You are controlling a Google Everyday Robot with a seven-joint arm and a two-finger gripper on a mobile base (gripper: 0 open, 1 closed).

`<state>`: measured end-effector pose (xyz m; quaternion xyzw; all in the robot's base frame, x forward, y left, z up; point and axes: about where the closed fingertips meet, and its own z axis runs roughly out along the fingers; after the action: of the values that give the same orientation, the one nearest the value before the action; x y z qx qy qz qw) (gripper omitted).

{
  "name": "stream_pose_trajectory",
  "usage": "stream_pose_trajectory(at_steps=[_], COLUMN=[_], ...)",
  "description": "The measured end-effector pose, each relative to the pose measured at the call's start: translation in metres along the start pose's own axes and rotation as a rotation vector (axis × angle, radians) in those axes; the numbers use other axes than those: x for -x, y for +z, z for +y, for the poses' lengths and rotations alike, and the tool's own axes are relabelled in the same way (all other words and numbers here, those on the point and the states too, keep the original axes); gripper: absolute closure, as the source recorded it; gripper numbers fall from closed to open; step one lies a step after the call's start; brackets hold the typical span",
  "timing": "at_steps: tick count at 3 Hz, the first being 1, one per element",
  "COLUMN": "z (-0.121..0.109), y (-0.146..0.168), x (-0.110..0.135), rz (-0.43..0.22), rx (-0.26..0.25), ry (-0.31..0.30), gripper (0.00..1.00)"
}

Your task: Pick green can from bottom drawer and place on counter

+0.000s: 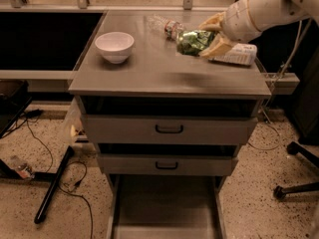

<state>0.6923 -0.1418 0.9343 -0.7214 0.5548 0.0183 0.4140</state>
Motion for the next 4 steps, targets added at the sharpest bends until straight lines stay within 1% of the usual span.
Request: stream_pose_trajectory(at_steps=[1,2,3,4], z=[-0.015,-0.016,-0.013,-0.009], y=[0.02,0.044,0.063,0.076], x=[-0.015,-0.027,-0.039,-0.047], rz=[-0.041,-0.059,-0.057,-0.062], rx=[-0.004,0.018,0.046,0.064], ry=[0.058,0.109,0.147,0.179], gripper=[1.0,1.0,1.0,1.0])
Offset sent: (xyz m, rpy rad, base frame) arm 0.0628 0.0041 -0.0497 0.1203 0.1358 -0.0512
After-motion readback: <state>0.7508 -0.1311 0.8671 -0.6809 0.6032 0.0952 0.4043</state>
